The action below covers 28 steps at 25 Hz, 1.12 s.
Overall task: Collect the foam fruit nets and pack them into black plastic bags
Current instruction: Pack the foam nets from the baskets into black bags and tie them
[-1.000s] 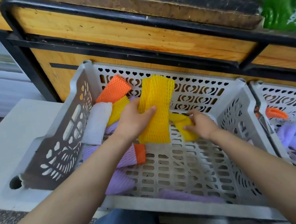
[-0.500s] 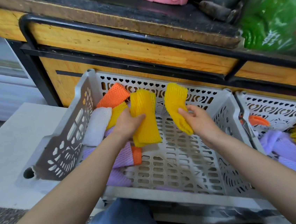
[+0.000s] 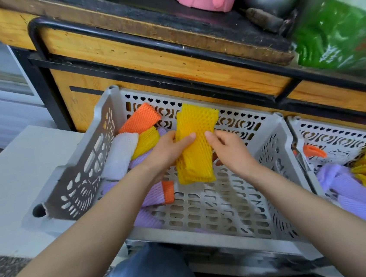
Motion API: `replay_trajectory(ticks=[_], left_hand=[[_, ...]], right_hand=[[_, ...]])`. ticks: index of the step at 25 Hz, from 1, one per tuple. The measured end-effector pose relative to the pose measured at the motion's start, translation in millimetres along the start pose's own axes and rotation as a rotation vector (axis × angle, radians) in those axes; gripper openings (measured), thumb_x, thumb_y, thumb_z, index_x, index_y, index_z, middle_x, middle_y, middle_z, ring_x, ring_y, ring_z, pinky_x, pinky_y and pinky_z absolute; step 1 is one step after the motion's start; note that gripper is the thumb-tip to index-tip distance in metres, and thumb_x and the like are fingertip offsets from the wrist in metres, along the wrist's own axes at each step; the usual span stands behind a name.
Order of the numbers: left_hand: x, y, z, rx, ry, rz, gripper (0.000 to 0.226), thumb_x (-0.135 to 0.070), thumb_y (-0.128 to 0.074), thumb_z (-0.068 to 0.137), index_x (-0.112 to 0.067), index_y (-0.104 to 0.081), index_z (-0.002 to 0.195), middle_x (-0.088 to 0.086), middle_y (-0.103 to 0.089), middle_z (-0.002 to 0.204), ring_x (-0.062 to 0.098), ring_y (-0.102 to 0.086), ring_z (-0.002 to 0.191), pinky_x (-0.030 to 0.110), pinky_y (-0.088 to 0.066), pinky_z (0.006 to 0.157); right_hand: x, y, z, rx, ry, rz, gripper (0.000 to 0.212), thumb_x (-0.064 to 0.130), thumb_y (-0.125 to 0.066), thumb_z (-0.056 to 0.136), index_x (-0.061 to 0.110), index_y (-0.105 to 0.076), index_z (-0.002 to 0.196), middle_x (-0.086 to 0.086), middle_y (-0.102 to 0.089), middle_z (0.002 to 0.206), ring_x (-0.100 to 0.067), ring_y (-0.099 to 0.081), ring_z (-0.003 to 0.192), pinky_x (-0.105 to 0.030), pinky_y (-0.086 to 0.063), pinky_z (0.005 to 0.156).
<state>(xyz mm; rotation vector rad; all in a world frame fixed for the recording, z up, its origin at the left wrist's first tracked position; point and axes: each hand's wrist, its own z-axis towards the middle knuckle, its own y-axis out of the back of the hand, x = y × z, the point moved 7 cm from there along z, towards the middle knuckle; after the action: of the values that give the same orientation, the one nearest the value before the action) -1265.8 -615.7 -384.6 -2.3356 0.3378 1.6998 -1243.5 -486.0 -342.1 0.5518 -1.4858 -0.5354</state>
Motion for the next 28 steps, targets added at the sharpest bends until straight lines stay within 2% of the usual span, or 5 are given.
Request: replay_trajectory(ticks=[4, 7, 13, 24, 28], left_hand=[[-4.5, 8.6, 1.8, -0.094, -0.079, 0.092, 0.042, -0.033, -0.057, 0.091, -0.009, -0.049, 0.125, 0.009, -0.060, 0.123, 0.023, -0.059, 0.110, 0.036, -0.051, 0.089], [-4.0, 15.0, 3.5, -0.152, -0.105, 0.201, 0.045, -0.035, -0.058, 0.090, -0.009, -0.049, 0.126, 0.008, -0.059, 0.123, 0.024, -0.058, 0.111, 0.041, -0.049, 0.093], [5.9, 13.6, 7.3, -0.160, -0.033, 0.335, 0.047, -0.037, -0.062, 0.088, -0.006, -0.054, 0.122, 0.012, -0.061, 0.121, 0.027, -0.058, 0.110, 0.045, -0.048, 0.095], [9.9, 8.8, 5.0, -0.121, 0.035, 0.347, 0.033, -0.038, -0.057, 0.090, -0.015, -0.053, 0.113, 0.008, -0.061, 0.120, 0.024, -0.059, 0.105, 0.037, -0.050, 0.088], [11.7, 11.8, 5.6, -0.154, 0.057, 0.379, 0.048, -0.041, -0.059, 0.089, -0.011, -0.050, 0.125, 0.008, -0.059, 0.123, 0.027, -0.058, 0.108, 0.041, -0.049, 0.092]], right_hand=[[-31.9, 0.8, -5.4, 0.117, -0.183, 0.250, 0.027, 0.030, -0.036, 0.100, 0.015, -0.057, 0.101, 0.000, -0.062, 0.087, -0.009, -0.058, 0.069, -0.017, -0.050, 0.060], [-64.8, -3.8, -15.5, 0.220, -0.226, 0.145, 0.027, 0.028, -0.042, 0.098, 0.012, -0.056, 0.114, 0.000, -0.064, 0.096, -0.011, -0.061, 0.077, -0.020, -0.052, 0.067], [-114.8, -74.3, -77.8, 1.062, -0.143, -0.367, 0.042, 0.040, -0.054, 0.092, 0.022, -0.050, 0.129, 0.007, -0.055, 0.126, -0.006, -0.055, 0.107, -0.024, -0.046, 0.097], [-84.4, -64.7, -97.8, 1.241, -0.306, -0.023, 0.034, 0.057, -0.048, 0.080, 0.032, -0.064, 0.096, 0.015, -0.062, 0.089, -0.001, -0.058, 0.080, -0.025, -0.050, 0.083], [-79.1, -60.2, -93.3, 1.185, -0.288, 0.020, 0.018, 0.040, -0.057, 0.089, 0.027, -0.067, 0.096, 0.011, -0.061, 0.080, -0.003, -0.055, 0.069, -0.018, -0.045, 0.068]])
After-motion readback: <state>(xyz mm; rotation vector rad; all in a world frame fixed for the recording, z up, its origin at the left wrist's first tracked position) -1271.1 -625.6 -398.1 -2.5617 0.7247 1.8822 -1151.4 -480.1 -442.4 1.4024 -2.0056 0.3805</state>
